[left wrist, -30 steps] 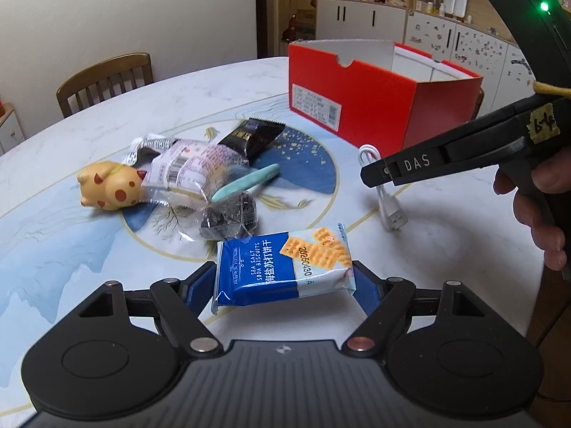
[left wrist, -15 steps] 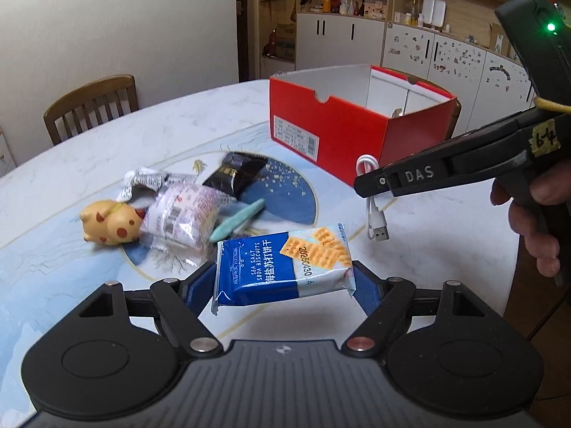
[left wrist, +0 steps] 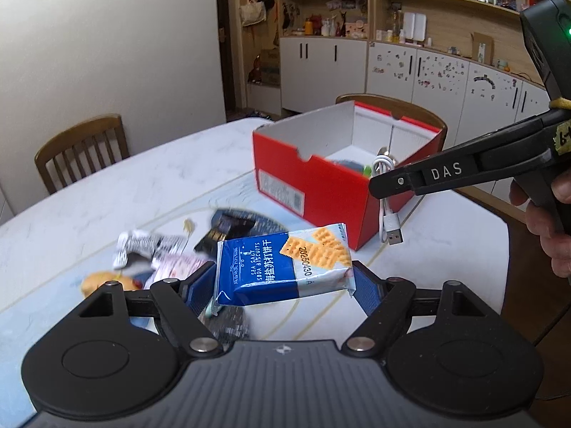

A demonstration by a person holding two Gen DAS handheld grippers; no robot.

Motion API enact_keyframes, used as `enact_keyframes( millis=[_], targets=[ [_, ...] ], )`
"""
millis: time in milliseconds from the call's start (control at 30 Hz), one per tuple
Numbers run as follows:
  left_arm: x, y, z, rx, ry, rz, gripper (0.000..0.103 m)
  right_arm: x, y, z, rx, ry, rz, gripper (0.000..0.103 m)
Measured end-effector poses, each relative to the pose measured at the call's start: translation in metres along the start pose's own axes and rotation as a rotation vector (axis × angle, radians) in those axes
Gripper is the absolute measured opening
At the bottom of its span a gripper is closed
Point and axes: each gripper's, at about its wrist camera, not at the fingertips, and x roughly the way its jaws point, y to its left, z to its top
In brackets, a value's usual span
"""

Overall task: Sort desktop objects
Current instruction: 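Carry the white USB cable and blue cracker packet into the red shoebox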

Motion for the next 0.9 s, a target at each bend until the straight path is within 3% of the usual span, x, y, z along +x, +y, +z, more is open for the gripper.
enact_keyframes(
  millis=[433, 900],
  targets=[
    [0.019, -0.026, 0.049, 0.037, -0.023, -0.001, 0.079, -0.018, -0.047, 0.032, 0.016, -0.04, 0.009, 0.009],
    [0.066, -0.074, 0.105, 0.068, -0.023, 0.0, 0.079, -0.008, -0.119, 0.072, 0.003, -0.034, 0.057, 0.009]
  ],
)
